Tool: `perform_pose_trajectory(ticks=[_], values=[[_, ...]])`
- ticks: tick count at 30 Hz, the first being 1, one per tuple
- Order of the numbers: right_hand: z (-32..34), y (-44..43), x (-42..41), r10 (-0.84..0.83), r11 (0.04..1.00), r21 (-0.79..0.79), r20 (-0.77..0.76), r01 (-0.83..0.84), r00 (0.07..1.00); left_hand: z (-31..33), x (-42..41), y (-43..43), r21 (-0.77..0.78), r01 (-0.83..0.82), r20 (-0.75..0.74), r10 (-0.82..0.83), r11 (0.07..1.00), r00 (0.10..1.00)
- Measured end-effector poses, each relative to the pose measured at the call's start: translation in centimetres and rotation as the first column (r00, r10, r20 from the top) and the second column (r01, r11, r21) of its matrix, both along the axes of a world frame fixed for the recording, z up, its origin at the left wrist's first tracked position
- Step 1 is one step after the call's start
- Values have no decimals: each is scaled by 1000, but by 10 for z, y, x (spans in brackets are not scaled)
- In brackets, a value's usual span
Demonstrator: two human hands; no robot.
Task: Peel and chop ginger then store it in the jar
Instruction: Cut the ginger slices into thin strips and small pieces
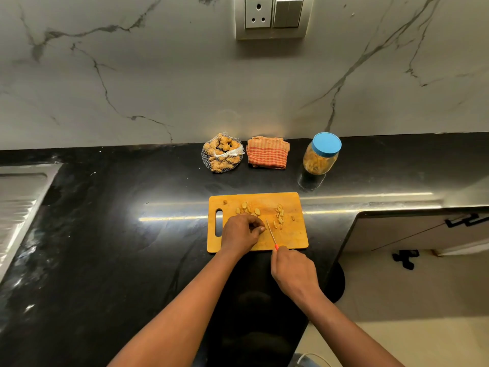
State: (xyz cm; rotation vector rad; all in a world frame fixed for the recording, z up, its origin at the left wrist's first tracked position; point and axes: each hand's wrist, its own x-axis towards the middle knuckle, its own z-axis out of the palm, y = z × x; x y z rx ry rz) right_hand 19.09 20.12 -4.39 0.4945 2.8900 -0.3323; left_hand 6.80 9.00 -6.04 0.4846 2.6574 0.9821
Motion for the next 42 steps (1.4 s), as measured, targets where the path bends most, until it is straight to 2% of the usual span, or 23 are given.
perform_pose_trajectory(ticks=[10, 16, 19, 21, 23, 26, 28, 33, 37, 40, 42], values=[[-4, -4, 5, 13, 1000, -14, -6, -13, 1000, 0, 3, -6, 21, -26, 3, 26, 999, 1000], [-3, 10, -1, -34, 999, -22, 4, 35, 999, 2, 1, -4, -10, -33, 11, 33, 999, 999], [-2, 17, -6, -59, 998, -9, 6, 59, 998, 6, -7, -4, -31, -57, -39, 56, 998, 998], [-3, 19, -8, -54, 999, -3, 13, 54, 998, 13, -17, -3, -103, -43, -135, 29, 994, 990], [-3, 19, -8, -50, 998, -22, 18, 50, 999, 20, -28, 2, -241, 20, -222, -75, 970, 972], [-3, 15, -6, -59, 994, -87, 16, 60, 998, 30, -43, 11, -461, 119, -227, -246, 880, 942], [-2, 12, -5, -79, 984, -161, 20, 81, 997, 32, -49, 15, -510, 146, -205, -284, 848, 936], [2, 15, -4, -163, 914, -372, 33, 164, 986, 31, -56, 18, -523, 172, -201, -317, 835, 927], [2, 18, -4, -212, 852, -474, 69, 219, 975, 30, -55, 19, -488, 180, -213, -316, 854, 925], [1, 18, -3, -217, 844, -492, 57, 216, 975, 30, -49, 20, -400, 183, -216, -287, 898, 933], [1, 18, -3, -217, 846, -490, 42, 209, 975, 31, -42, 21, -282, 154, -189, -213, 947, 959]])
